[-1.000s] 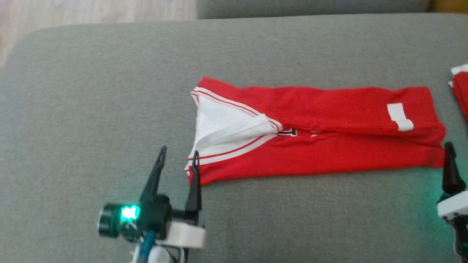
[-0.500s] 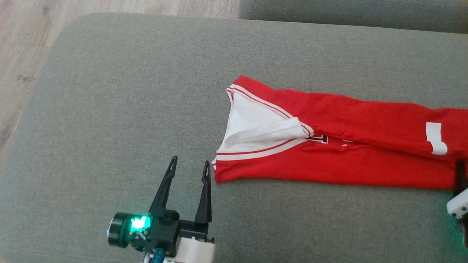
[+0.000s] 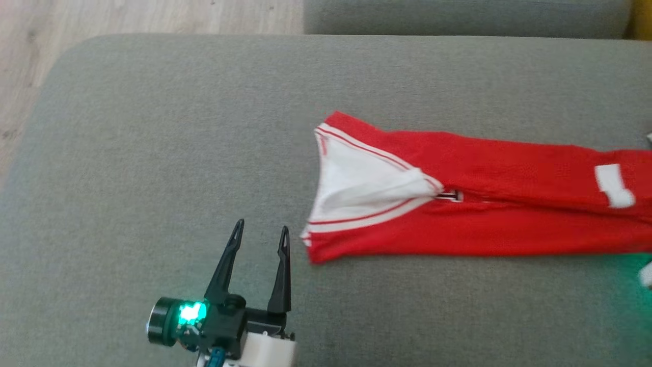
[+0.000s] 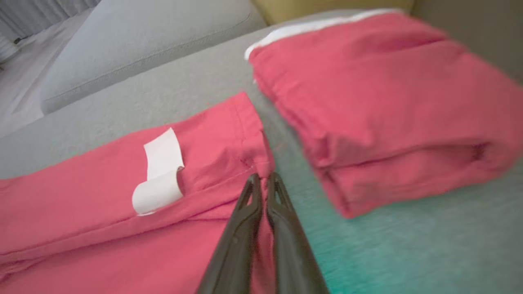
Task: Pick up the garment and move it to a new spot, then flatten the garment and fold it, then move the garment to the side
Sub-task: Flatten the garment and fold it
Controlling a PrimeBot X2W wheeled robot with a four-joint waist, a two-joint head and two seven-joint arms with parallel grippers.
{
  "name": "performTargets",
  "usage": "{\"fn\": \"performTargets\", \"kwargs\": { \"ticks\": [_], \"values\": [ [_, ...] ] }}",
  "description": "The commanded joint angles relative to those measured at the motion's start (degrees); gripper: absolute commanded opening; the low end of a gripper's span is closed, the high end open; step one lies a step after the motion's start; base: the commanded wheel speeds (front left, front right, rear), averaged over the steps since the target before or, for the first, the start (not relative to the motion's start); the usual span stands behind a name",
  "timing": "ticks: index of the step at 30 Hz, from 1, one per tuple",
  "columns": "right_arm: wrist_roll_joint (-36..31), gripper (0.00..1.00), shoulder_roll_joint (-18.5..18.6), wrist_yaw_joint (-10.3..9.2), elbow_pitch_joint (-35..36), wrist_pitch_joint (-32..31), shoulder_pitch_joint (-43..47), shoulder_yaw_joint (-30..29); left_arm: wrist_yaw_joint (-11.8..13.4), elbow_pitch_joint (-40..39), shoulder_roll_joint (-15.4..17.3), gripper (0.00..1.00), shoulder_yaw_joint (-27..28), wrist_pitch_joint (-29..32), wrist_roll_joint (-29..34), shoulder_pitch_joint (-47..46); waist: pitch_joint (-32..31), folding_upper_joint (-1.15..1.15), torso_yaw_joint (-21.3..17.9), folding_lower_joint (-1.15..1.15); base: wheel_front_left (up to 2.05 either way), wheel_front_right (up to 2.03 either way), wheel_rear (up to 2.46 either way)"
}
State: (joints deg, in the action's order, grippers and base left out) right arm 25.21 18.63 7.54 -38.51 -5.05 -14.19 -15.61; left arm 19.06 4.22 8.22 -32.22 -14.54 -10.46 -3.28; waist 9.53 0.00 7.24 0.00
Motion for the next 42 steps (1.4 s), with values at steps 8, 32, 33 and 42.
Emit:
{"fn": "performTargets", "kwargs": {
  "ticks": [8,32,33,42],
  "values": [
    [1.2,0.00,6.3,-0.05,17.0,-0.6,-1.0,1.4,-2.5,-0.6,-1.7,1.00,4.1,-0.5,2.2,0.3,-0.9,0.00,-2.2,0.00,0.00,0.00,0.00],
    [-0.6,0.07,-8.2,-0.05,32.0,-11.8,-4.3,41.0,-7.1,1.5,-5.1,1.00,6.5,-0.5,3.3,-0.1,0.9,0.00,9.2,0.00,0.00,0.00,0.00],
    [-0.4,0.49,-8.7,-0.05,31.0,-11.6,-4.1,42.1,-7.1,1.5,-5.1,1.00,6.6,-0.5,3.2,0.0,0.9,0.00,9.3,0.00,0.00,0.00,0.00],
    [-0.8,1.00,-10.1,-0.05,30.1,0.6,-2.9,37.4,-7.0,1.0,-5.3,1.00,8.7,-0.5,3.2,1.4,-2.0,0.00,5.7,0.00,0.00,0.00,0.00]
  ]
}}
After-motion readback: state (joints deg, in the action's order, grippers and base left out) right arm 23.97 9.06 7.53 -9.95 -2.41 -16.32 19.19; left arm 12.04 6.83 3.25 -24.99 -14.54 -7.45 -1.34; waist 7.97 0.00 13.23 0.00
